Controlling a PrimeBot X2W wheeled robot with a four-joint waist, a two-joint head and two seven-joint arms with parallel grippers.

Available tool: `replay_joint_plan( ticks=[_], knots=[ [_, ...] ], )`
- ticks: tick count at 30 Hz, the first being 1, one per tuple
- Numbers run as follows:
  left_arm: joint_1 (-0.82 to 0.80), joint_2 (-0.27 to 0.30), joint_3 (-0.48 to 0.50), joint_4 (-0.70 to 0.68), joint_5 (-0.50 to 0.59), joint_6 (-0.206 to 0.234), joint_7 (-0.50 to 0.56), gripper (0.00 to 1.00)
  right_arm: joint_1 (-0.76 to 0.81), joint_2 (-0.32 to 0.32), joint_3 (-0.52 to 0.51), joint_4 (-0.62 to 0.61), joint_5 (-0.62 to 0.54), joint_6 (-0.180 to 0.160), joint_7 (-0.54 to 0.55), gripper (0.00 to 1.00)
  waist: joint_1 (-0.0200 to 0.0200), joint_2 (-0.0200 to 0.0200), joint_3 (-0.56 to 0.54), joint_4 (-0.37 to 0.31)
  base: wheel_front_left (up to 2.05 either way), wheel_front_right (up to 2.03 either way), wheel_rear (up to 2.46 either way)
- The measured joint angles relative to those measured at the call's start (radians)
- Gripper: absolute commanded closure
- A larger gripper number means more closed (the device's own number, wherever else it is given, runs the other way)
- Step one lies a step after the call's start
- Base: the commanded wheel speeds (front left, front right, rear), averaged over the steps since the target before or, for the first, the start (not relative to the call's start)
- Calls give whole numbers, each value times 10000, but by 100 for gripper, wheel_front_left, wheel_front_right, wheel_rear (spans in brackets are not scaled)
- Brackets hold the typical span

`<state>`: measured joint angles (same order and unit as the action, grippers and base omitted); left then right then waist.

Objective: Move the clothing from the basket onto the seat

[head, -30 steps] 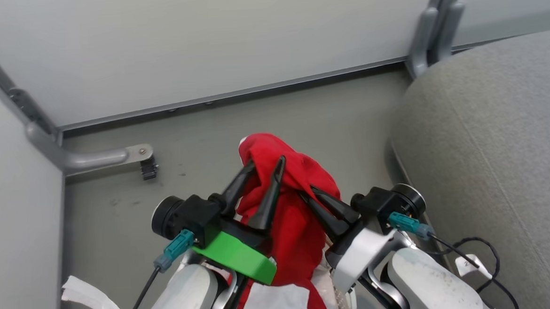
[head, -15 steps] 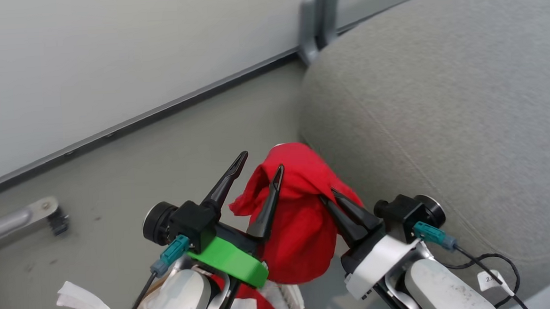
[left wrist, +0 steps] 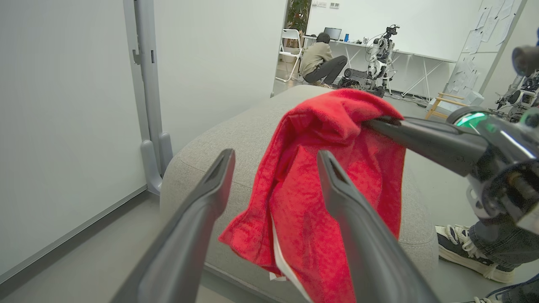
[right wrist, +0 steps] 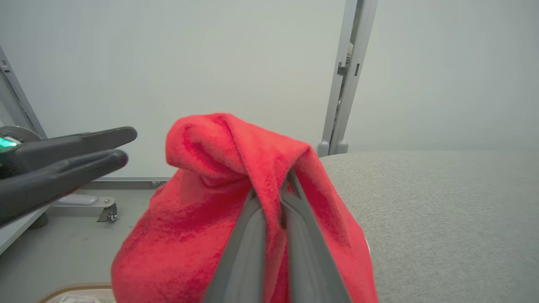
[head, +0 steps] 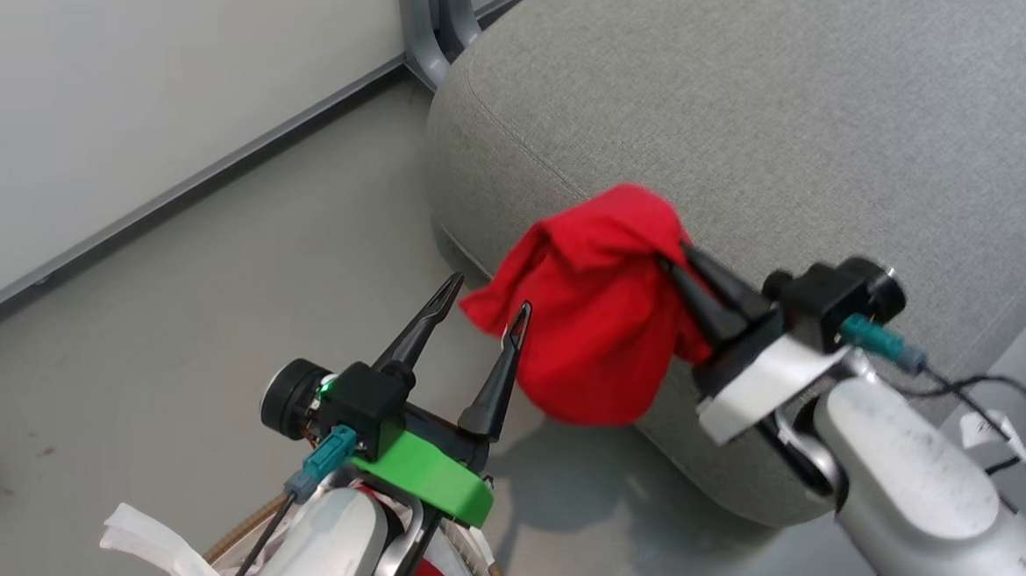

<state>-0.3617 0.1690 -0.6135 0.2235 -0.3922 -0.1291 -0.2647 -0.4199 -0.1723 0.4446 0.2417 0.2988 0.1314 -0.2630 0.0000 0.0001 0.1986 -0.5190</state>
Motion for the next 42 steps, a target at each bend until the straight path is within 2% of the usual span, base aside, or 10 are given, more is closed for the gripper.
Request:
replay_joint_plan(
  ticks=[7, 16, 21, 25, 26, 27, 31, 37, 40, 42],
  knots=[
    [-588, 366, -499, 127, 15, 0, 0, 0, -2313, -1189, -1011, 372, -401, 0, -2, 100, 0, 0, 1004, 60, 0, 0, 0],
    [-1285, 573, -1158, 299, -17, 0, 0, 0, -4197, -2144, -3126, 2364, -1158, 0, 0, 100, 0, 0, 2247, 977, 0, 0, 0],
    [-1530, 683, -1087, 309, -17, 0, 0, 0, -4691, -2414, -4803, 3258, -2040, 0, 0, 100, 1, 0, 2801, 1579, 0, 0, 0],
    [-1609, 711, -1018, 314, -17, 0, 0, 0, -4715, -2278, -6107, 3912, -2871, 0, -2, 100, 1, 0, 3196, 2050, 0, 0, 0],
    [-1609, 711, -991, 322, -17, 0, 0, 0, -4690, -2153, -6366, 4180, -3005, 0, 0, 87, 1, 0, 3277, 2166, 0, 0, 0],
    [-1609, 709, -978, 330, -17, 0, 0, 0, -4641, -2021, -6567, 4368, -3035, 0, 0, 0, 1, 0, 3338, 2258, 0, 0, 0],
    [-1604, 696, -872, 347, 167, 0, 0, 0, -4130, -1453, -7290, 4725, -3110, 0, -2, 0, 1, 0, 3516, 2609, 0, 0, 0],
    [-1398, 593, -316, 405, 383, 0, 2, 0, -2841, -834, -7963, 4324, -3091, 0, -2, 0, 1, 0, 3306, 2774, 0, 0, 0],
    [-1294, 514, 82, 343, 913, 0, 0, 0, -2157, -616, -7881, 3797, -3037, 0, -2, 0, 1, 0, 3046, 2758, 0, 0, 0],
    [-1089, 313, 468, 278, 1072, 0, 0, 0, -1572, -525, -7336, 3258, -3080, 0, -2, 0, 1, 0, 2839, 2756, 0, 0, 0]
  ],
)
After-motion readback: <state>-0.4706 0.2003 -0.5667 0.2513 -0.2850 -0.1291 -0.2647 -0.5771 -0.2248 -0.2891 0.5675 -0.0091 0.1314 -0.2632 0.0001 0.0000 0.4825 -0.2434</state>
